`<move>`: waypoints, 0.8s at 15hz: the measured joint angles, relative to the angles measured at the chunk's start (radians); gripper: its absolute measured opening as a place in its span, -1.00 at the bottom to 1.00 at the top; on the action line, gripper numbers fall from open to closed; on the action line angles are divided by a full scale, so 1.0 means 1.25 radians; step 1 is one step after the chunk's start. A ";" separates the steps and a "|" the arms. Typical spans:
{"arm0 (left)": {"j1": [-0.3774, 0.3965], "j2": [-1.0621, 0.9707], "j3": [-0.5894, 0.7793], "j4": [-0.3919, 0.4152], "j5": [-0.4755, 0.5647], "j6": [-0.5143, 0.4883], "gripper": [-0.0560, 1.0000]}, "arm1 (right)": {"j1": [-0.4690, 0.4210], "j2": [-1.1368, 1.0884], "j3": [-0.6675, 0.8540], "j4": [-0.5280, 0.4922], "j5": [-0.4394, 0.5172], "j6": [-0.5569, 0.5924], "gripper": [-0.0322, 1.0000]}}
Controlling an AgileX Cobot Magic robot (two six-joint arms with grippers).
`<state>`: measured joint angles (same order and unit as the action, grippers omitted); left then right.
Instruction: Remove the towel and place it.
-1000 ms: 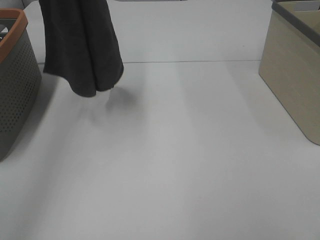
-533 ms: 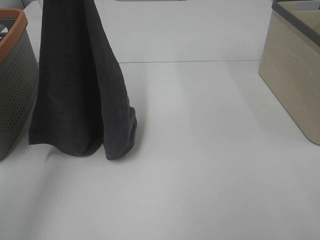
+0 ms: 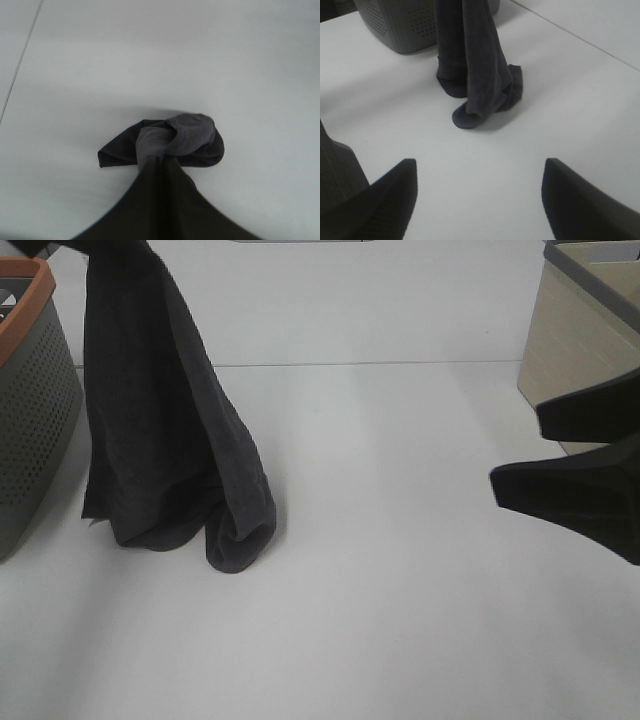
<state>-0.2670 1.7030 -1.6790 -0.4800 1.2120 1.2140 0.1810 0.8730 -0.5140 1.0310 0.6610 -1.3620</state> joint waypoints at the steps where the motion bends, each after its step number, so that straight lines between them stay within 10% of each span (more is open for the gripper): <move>1: 0.000 0.000 0.018 0.010 0.000 0.055 -0.89 | 0.000 0.056 0.000 0.081 -0.001 -0.102 0.41; 8: 0.000 -0.008 -0.059 -0.051 0.002 0.304 -0.89 | 0.000 0.315 -0.007 0.530 0.053 -0.613 0.36; 12: 0.000 -0.010 -0.128 -0.104 -0.007 0.342 -0.89 | 0.014 0.420 -0.064 0.560 0.078 -0.676 0.36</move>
<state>-0.2670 1.6900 -1.8390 -0.6100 1.2030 1.6420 0.1990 1.3980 -0.5940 1.7310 0.7590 -2.2070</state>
